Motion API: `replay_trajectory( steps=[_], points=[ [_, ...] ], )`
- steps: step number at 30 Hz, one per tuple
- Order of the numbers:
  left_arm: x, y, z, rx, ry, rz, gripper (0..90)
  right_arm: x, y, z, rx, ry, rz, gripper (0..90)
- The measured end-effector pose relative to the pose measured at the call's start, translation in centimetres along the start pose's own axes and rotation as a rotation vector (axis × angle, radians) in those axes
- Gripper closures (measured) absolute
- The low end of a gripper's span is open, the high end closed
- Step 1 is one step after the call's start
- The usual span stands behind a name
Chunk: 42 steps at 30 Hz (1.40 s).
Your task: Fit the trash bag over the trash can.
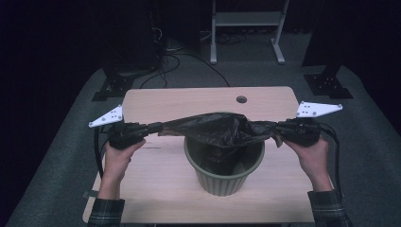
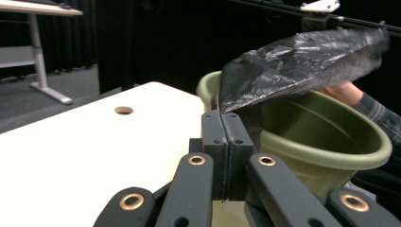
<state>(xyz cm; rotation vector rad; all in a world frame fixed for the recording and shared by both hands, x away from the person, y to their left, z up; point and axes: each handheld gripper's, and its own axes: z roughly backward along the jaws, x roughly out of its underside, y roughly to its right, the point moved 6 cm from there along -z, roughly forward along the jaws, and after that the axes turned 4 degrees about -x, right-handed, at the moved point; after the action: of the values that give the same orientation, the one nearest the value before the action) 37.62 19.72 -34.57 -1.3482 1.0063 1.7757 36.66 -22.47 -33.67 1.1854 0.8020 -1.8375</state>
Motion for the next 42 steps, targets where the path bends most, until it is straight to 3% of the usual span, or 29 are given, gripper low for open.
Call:
replay_trajectory(
  steps=[9,11,14,15,16,19,22,28,32,37,42],
  points=[
    [1.8,-1.7,0.4,-0.060,-0.045,0.037,89.1,1.8,0.6,1.4,0.025,-0.006,-0.025,90.0],
    [2.0,-1.9,0.4,-0.077,-0.066,0.028,89.2,2.3,0.7,1.6,0.035,-0.014,-0.030,90.0],
    [2.1,-2.0,0.5,-0.073,-0.052,0.037,88.2,2.9,0.8,1.9,0.034,-0.011,-0.039,90.0],
    [1.9,-1.8,0.5,-0.068,-0.044,0.036,84.7,3.0,0.8,2.0,0.031,-0.007,-0.043,89.1],
    [1.6,-1.6,0.5,-0.059,-0.040,0.029,81.4,3.0,0.8,2.1,0.042,-0.001,-0.042,79.5],
    [0.6,-0.7,0.6,-0.055,-0.024,-0.005,71.3,2.9,1.1,2.4,0.064,0.012,-0.049,67.9],
    [-0.4,0.0,1.0,-0.058,0.003,-0.026,65.6,2.7,1.2,2.9,0.078,0.016,-0.046,63.9],
    [-1.5,0.6,2.1,-0.061,0.035,-0.044,57.6,2.5,1.7,4.8,0.128,0.026,-0.039,58.5],
    [-2.3,1.4,2.7,-0.039,0.051,-0.052,52.6,2.3,1.8,6.2,0.150,0.044,-0.040,57.6],
    [-3.3,3.1,2.0,-0.003,0.052,-0.084,48.0,1.1,1.0,6.9,0.140,0.053,-0.032,54.3],
    [-3.7,4.9,0.5,0.041,0.047,-0.104,46.1,-0.9,-1.1,6.8,0.085,0.071,0.009,54.2]
  ],
)
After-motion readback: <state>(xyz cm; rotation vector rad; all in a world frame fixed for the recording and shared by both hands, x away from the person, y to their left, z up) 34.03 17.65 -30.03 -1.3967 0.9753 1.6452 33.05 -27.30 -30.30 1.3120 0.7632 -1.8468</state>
